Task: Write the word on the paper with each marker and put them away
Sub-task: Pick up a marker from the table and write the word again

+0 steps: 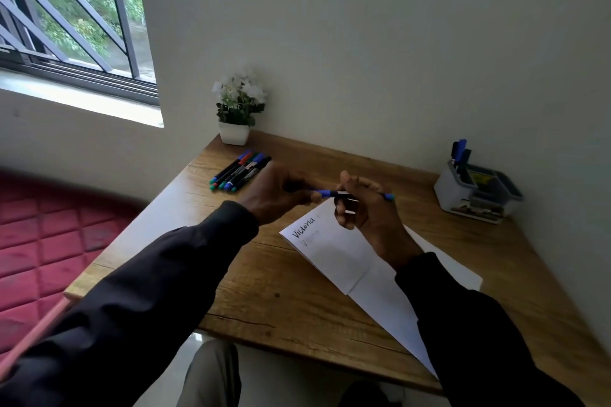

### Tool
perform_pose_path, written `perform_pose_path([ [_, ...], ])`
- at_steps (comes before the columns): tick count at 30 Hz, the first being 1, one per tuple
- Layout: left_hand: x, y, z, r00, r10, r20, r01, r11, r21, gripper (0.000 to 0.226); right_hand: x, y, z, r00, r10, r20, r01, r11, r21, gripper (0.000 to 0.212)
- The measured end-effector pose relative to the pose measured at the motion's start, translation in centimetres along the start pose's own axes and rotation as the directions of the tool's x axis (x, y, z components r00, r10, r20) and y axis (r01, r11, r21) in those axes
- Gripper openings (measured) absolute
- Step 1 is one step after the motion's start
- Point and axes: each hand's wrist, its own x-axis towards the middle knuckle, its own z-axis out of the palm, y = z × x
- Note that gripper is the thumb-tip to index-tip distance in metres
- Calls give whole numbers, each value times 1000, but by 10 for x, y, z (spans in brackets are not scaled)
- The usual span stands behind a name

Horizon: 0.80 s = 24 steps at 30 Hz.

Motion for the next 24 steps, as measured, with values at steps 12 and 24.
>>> perform_pose_path([
  [12, 7, -2, -5, 999, 40, -4, -39, 980, 193, 19, 5, -9, -3, 997, 57, 58, -56, 998, -11, 39],
  [24, 15, -39, -24, 994, -103, -21, 103, 995, -2, 8, 2, 1, -48, 996, 3, 93, 4, 997, -71, 30],
])
